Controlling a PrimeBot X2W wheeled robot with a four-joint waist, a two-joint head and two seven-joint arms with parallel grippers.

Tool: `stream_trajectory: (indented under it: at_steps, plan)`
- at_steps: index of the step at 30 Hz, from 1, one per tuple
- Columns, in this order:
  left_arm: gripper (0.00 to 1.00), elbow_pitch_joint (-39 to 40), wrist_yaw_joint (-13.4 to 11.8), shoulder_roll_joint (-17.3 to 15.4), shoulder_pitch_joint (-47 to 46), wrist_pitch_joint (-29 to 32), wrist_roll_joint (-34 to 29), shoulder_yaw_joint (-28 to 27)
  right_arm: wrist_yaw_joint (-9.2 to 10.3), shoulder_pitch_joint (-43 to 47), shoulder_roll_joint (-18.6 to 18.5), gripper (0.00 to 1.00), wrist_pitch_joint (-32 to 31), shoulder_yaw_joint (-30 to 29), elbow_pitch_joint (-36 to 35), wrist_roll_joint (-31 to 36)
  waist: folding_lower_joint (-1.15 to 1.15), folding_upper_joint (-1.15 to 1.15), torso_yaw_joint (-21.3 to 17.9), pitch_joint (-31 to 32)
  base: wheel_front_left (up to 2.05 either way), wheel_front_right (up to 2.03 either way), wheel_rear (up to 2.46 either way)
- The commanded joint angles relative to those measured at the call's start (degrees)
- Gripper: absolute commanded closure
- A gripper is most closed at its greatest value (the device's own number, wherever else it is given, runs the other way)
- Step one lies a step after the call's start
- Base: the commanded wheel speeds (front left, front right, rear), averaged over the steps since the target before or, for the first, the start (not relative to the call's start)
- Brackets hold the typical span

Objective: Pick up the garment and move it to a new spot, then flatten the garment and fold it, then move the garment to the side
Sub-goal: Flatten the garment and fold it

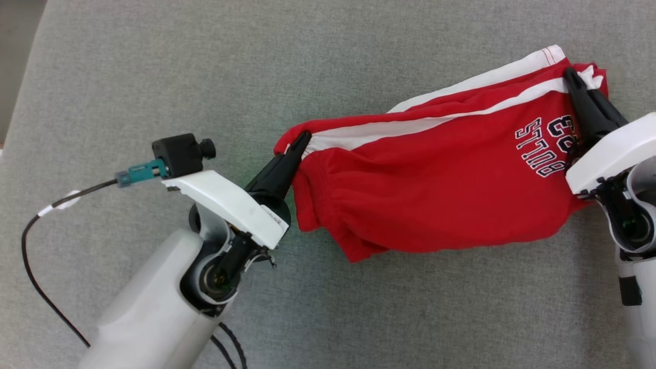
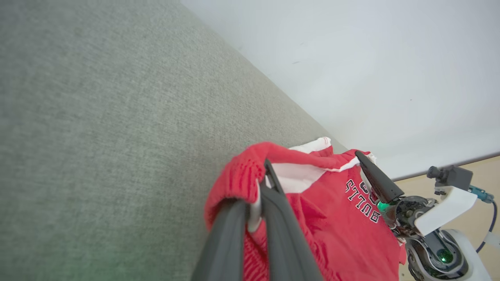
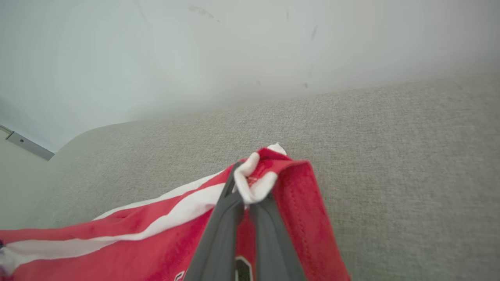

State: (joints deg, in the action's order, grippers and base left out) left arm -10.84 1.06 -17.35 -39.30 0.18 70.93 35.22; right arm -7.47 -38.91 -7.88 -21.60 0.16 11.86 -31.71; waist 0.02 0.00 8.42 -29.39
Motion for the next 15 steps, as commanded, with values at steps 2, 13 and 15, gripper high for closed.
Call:
stream_trajectory:
  at_steps: [2,13,15]
  plan:
    - [0.0,-1.4,0.5,0.1,-0.8,-1.2,-1.6,0.1,-0.02,-0.9,-0.7,0.56,1.0,0.6,1.3,0.8,-0.02,0.0,0.1,0.3,0.0,0.0,0.0]
    - [0.0,-3.8,-2.5,-2.2,1.4,-5.5,-9.6,3.3,-0.02,2.3,-6.1,0.0,2.0,5.0,0.0,-0.2,-0.02,0.0,-0.2,4.6,0.0,0.0,0.0]
    - [0.0,-3.0,-3.8,-3.6,2.1,-6.5,-12.7,4.4,-0.02,3.4,-8.1,0.0,0.4,6.0,-1.2,0.1,-0.02,0.0,-0.4,5.5,0.0,0.0,0.0]
